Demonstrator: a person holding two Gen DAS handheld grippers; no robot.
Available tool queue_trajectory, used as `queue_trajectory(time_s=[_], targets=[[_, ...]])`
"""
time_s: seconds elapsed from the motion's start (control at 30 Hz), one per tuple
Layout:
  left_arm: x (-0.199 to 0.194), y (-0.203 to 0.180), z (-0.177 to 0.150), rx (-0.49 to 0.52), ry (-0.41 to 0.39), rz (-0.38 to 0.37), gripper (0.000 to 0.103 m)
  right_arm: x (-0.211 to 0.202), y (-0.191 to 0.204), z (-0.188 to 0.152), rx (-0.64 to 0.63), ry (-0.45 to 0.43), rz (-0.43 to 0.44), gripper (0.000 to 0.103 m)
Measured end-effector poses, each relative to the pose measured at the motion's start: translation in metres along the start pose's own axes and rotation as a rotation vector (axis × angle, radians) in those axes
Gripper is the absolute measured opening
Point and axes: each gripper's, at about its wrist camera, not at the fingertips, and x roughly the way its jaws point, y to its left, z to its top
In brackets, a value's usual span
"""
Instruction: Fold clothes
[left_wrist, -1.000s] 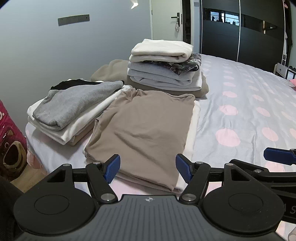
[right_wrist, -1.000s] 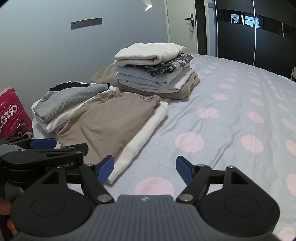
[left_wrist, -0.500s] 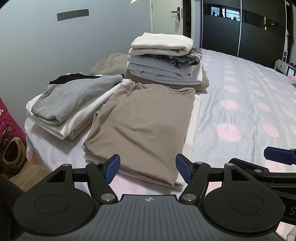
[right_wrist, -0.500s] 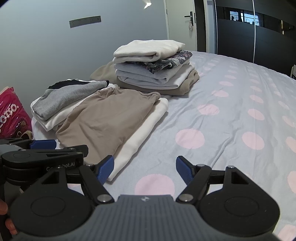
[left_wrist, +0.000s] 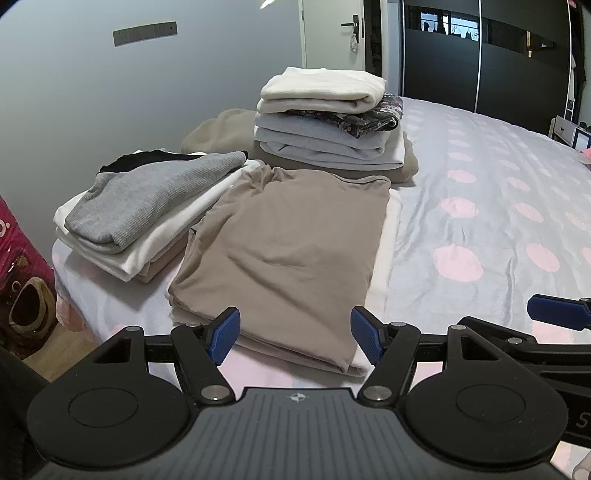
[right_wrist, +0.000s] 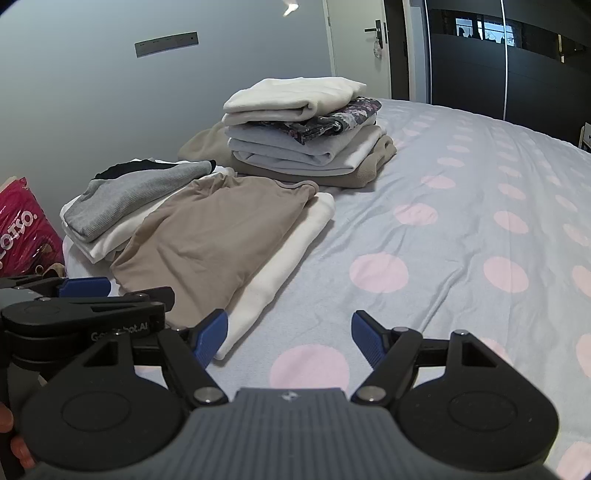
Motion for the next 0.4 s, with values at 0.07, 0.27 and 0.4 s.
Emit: queue_trajectory(time_s=[0.07,0.27,0.4], targets=[[0.0001,-0.0002,-0.0002,0.001,0.000,0.000,0.065,0.0001,-0.0002,-0.0003,-0.001,0.000,-0.002,0.076],[0.0001,-0.0012,0.0002,0.004,0.003,0.002,0.065,0.0010,-0.0010,-0.0002,0.001,0.002,-0.002,0.076],[-0.0014,-0.0016,-0.0002,0.007,-0.008,0.004,0.065,0.0015,-0.0008,0.0004,0.004,0.002,-0.002,0.076]])
